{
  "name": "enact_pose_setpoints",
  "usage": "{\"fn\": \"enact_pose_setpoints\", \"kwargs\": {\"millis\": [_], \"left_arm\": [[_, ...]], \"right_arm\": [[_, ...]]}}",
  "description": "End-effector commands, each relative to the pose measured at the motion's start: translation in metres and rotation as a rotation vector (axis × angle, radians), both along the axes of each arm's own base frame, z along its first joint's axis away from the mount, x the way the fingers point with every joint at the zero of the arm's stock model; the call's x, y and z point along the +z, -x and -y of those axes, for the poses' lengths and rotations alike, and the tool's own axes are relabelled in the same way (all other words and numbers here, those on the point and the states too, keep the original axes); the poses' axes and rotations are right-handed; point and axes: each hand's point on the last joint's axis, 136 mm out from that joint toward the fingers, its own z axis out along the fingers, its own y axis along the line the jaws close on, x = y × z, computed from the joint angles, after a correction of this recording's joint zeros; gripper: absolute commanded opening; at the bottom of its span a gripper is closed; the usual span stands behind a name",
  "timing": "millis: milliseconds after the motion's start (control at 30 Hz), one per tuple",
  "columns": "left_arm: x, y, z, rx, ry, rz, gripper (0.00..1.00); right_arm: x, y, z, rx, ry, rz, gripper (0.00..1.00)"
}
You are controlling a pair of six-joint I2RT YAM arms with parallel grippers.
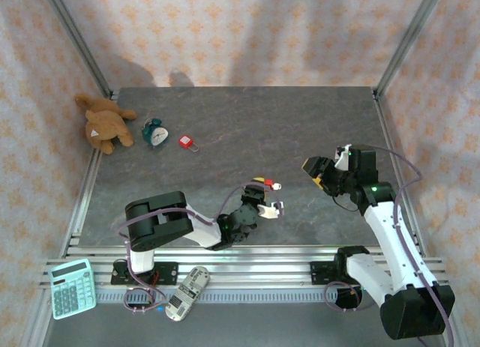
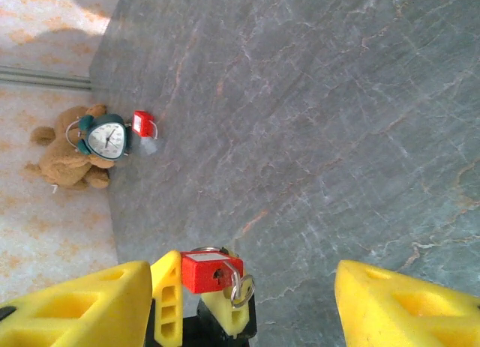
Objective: Unlock with the key
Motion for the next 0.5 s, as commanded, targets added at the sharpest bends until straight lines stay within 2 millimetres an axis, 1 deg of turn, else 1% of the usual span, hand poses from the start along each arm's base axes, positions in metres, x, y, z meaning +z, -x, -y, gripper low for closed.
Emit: {"fn": "enact_pose_setpoints", "kwargs": {"millis": [0,133,300,400,467], "left_arm": [[-0.004,0.004,-0.007,0.012,0.043,-0.081,0.4],[-0.007,0.01,-0.009,-0.008,0.044,-0.158,0.4],[-0.013,0.017,-0.011,-0.033,0.03,-0.297,0.39],[-0.009,0.017,-0.011,-0.038,0.045,-0.328,0.39],[-0.012,0.017,-0.013,-0.039,0.021,-0.351,0.39]], "right_arm": [[0.006,0.0,0.004,0.002,0.035,0.027,0.64],[0.003,-0.001,0.005,0.0,0.035,0.025,0.64],[0.001,-0.001,0.004,0.001,0.03,0.023,0.64],[0.0,-0.001,0.004,0.002,0.032,0.022,0.63],[0.0,-0.001,0.004,0.002,0.031,0.023,0.63]]}}
